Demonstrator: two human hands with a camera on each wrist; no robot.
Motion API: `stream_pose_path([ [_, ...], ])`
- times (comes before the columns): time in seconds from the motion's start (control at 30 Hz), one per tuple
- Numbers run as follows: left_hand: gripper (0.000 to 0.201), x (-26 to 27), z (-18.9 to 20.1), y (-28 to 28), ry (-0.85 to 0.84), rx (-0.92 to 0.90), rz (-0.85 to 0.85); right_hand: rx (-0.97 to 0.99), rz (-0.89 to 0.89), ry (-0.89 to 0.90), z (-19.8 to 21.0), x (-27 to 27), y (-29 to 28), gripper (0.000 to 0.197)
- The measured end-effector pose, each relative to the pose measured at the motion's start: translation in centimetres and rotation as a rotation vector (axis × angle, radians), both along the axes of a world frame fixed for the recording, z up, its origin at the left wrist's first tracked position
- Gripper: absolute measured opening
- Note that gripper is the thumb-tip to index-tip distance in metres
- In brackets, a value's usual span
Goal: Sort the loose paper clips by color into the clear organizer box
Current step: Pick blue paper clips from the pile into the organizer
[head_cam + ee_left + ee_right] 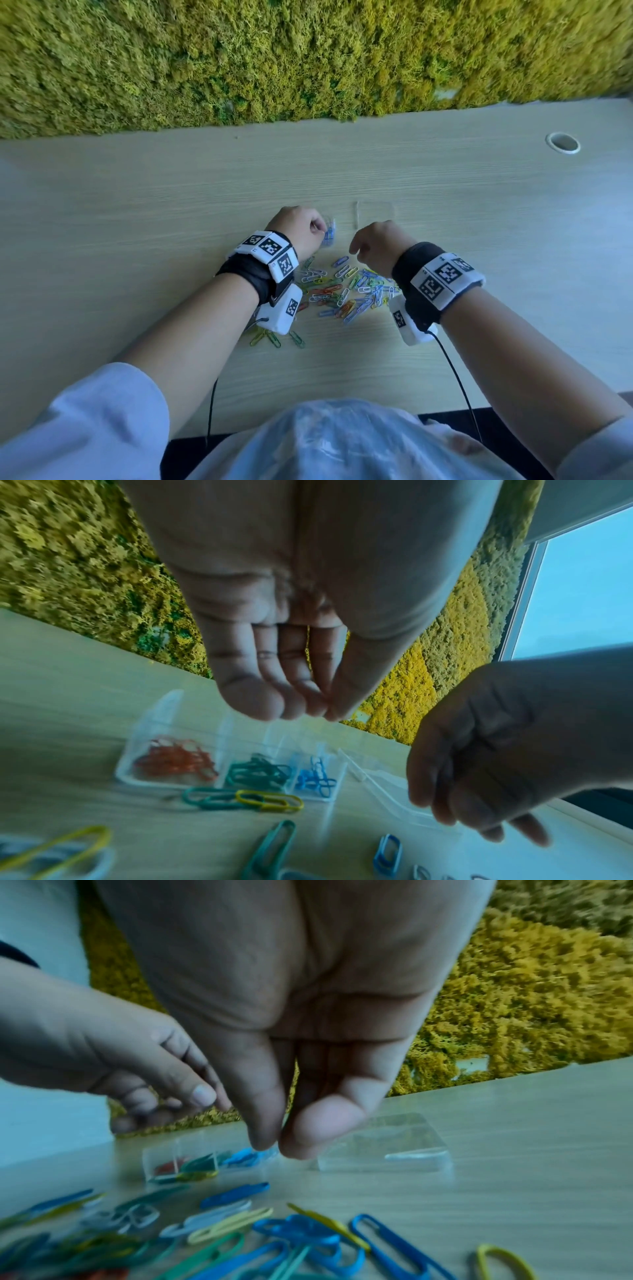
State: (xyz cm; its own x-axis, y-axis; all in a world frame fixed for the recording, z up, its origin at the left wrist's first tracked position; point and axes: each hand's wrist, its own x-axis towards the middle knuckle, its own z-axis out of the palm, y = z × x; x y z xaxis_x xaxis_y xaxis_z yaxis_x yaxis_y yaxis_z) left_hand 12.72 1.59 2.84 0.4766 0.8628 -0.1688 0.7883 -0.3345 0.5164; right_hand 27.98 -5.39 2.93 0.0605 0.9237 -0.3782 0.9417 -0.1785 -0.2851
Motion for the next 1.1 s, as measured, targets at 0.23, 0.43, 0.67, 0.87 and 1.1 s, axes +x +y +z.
stream_pose_path([
  [0.23,0.015,-5.2,0.2,0.0,0.178,-0.04,-0.018,-0.042,0.117,-0.07,-1.1,-2.1,1.9,0.043],
  [0.43,0.012,-9.9,-0.2,-0.2,0.291,-0.141,0.066,-0.053,0.216,-0.125,-1.8,-3.0,2.3,0.026],
  [0.67,0.008,-12.7,-1.0,-1.7,0.305,-0.111,0.114,-0.089,0.201,-0.136,-1.7,-3.0,2.4,0.024],
  [0.87,0.007,-13.4,-1.6,-2.1,0.248,-0.088,0.178,-0.081,0.235,-0.144,-1.3,-3.3,2.2,0.023],
  [1.1,0.024,-13.9,-2.4,-1.4,0.316,-0.053,0.167,0.039,0.043,0.287,0.5,-6.5,2.7,0.009],
])
